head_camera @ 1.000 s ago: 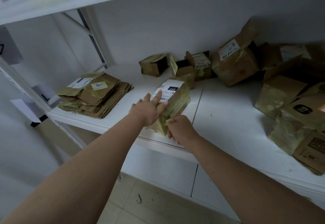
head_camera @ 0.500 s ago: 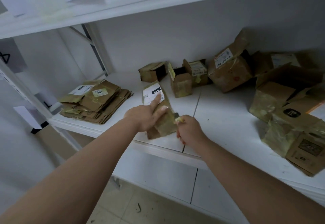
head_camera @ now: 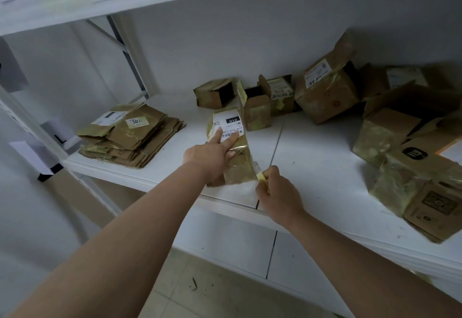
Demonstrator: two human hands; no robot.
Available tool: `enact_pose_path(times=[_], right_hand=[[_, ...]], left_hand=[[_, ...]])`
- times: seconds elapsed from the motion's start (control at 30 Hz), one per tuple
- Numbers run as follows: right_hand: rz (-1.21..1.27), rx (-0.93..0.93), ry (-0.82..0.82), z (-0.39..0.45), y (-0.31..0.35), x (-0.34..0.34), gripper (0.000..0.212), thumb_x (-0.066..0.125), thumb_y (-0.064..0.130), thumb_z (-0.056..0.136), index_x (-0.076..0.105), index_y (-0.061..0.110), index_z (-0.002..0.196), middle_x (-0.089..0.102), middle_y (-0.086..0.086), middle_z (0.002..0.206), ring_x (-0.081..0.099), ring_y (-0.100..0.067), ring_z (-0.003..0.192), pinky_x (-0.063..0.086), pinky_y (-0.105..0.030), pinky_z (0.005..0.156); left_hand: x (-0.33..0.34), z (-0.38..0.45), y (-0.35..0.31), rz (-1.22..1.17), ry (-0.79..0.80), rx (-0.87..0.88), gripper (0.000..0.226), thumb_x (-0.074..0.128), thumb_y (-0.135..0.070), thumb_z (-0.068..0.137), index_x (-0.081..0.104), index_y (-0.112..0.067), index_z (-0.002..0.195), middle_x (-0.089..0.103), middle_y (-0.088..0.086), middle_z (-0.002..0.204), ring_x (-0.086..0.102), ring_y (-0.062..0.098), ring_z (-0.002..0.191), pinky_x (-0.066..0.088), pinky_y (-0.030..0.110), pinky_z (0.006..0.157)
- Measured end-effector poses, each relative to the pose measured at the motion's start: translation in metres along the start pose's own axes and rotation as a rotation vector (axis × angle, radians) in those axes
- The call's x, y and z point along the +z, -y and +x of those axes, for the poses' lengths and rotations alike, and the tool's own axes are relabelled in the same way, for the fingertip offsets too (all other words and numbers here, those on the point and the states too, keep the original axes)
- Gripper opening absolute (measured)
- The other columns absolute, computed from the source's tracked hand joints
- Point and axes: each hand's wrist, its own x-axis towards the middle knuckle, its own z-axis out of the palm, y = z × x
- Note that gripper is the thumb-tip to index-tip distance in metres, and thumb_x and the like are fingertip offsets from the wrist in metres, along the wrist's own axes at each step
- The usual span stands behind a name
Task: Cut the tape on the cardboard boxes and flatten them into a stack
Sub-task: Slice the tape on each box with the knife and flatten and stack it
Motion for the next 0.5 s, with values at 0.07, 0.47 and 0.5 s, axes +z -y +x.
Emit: enact_pose_path(times=[0.07,0.47,0.5], right_hand=[[-0.092,-0.062,-0.034,-0.004,-0.003,0.001,0.010,0.040,0.025,0.097,0.036,0.016,0.100,0.051,0.004,0.073,0.051,-0.021,0.063,0.030,-0.027,0.050],[-0.443,-0.177,-0.131,0.010,-0.001,0.008,0.022,0.042,0.024,0.096,0.040,0.012,0.114,0.067,-0.004,0.075,0.064,-0.027,0.062,0.027,-0.023,0.047],[-0.449,-0.178,-0.139,0.011,-0.001,0.010,0.023,0.047,0.022,0.094,0.043,0.010,0.113,0.066,-0.004,0.070,0.063,-0.027,0.057,0.027,-0.023,0.047]], left_hand=[[0.000,0.002,0.000,-0.001,0.005,0.014,0.051,0.018,-0.046,0.103,-0.005,-0.049,0.148,-0.007,-0.008,0.162,0.045,0.030,0.132,0.048,0.043,0.085],[0.002,0.003,-0.002,-0.031,0.022,0.028,0.052,0.020,-0.043,0.104,-0.005,-0.047,0.149,-0.007,-0.003,0.162,0.041,0.032,0.134,0.046,0.044,0.086],[0.002,0.003,-0.001,-0.033,0.022,0.030,0.052,0.020,-0.042,0.104,-0.006,-0.046,0.149,-0.008,-0.003,0.162,0.041,0.031,0.133,0.046,0.044,0.086]])
